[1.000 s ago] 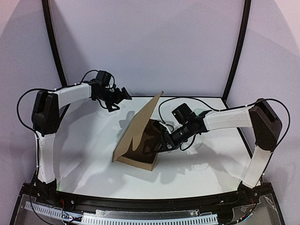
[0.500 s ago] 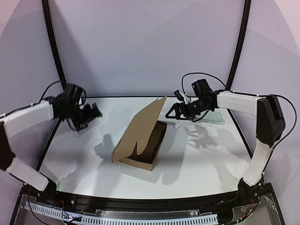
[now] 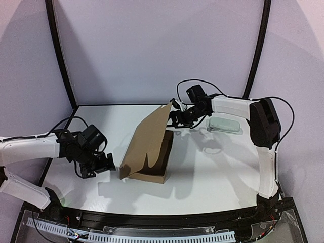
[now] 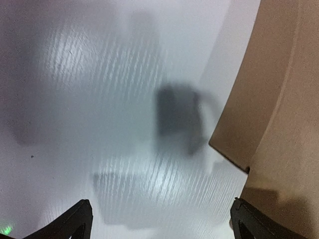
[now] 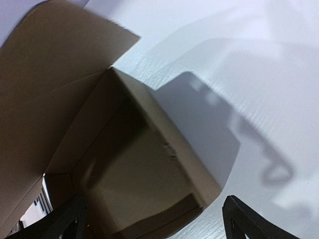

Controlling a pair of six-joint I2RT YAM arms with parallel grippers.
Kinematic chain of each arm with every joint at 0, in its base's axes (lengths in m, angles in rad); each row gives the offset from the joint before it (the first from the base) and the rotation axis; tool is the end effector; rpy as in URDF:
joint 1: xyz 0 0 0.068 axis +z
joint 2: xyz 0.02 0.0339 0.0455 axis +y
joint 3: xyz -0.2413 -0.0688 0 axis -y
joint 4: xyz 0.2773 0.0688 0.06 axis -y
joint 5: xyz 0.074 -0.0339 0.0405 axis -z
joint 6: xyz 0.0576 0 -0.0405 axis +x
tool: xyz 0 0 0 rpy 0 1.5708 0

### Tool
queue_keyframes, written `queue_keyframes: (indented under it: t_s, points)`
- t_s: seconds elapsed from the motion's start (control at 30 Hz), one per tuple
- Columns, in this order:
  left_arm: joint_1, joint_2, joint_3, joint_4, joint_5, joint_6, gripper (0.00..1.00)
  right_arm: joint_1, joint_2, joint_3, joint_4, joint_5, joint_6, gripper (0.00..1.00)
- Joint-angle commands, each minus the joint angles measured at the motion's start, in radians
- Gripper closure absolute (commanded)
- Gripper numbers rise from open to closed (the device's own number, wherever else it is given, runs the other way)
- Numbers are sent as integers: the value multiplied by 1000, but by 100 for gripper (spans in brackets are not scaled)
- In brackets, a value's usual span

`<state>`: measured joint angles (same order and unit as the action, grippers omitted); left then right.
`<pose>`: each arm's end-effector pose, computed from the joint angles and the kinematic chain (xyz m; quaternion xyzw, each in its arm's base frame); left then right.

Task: Fold the paper box

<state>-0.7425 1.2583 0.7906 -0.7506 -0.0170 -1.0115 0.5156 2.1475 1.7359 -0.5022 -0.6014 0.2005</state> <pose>0.1965 -0.1790 0.1482 -0.1335 0.9754 -0.1294 0.1185 0.4223 0.2768 0.1636 -0.2362 0.8779 0.3706 0.1904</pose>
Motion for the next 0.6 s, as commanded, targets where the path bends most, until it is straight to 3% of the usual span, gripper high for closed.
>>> queue_keyframes:
  t_s: [0.0, 0.3, 0.57]
  points:
    - [-76, 16, -26, -59, 4, -15, 1, 20, 19, 48, -23, 42, 27, 3]
    - [-167, 81, -65, 72, 96, 7, 1, 26, 19, -34, 141, 9, 48, 3]
    - [-164, 158, -62, 195, -33, -68, 1, 27, 33, -95, 221, -21, 17, 3]
